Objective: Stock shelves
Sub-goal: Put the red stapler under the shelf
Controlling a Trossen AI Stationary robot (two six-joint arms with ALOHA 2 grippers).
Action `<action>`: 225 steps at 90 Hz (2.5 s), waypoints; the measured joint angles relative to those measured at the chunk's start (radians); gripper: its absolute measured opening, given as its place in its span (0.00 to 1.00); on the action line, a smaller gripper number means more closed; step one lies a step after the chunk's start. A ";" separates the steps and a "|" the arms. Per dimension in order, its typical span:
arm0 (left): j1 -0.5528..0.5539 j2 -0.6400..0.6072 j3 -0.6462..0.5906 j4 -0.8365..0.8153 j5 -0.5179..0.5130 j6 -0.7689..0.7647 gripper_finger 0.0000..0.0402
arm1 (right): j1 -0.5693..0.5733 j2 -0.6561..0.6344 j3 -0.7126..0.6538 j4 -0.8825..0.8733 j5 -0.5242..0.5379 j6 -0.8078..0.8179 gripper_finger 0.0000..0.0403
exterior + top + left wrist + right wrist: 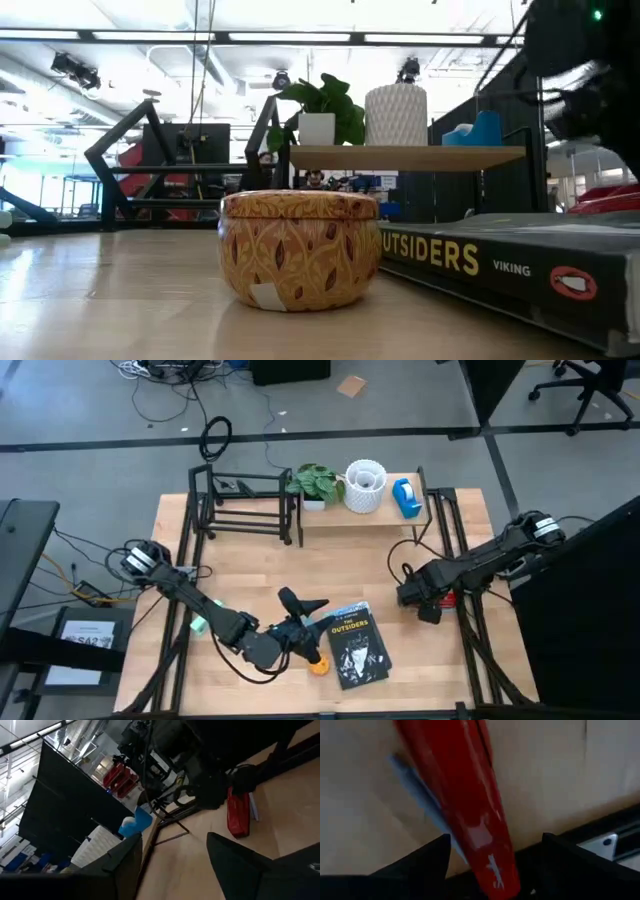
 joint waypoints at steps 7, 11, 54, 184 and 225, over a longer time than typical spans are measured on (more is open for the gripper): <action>0.000 0.000 0.000 0.000 0.000 0.000 0.51 | 0.000 0.000 -0.035 0.031 -0.017 0.016 0.57; 0.000 0.000 0.000 0.000 0.000 0.000 0.51 | 0.000 0.000 -0.052 0.063 -0.029 0.025 0.50; 0.002 0.000 0.000 0.008 0.019 0.000 0.51 | -0.214 0.001 0.080 0.127 -0.062 0.316 0.25; -0.001 -0.001 0.000 0.006 0.022 -0.026 0.51 | 0.235 0.218 -0.025 0.139 0.630 1.317 0.64; 0.000 -0.001 0.000 0.007 0.039 -0.027 0.51 | 0.170 0.125 -0.025 0.158 0.715 1.338 0.24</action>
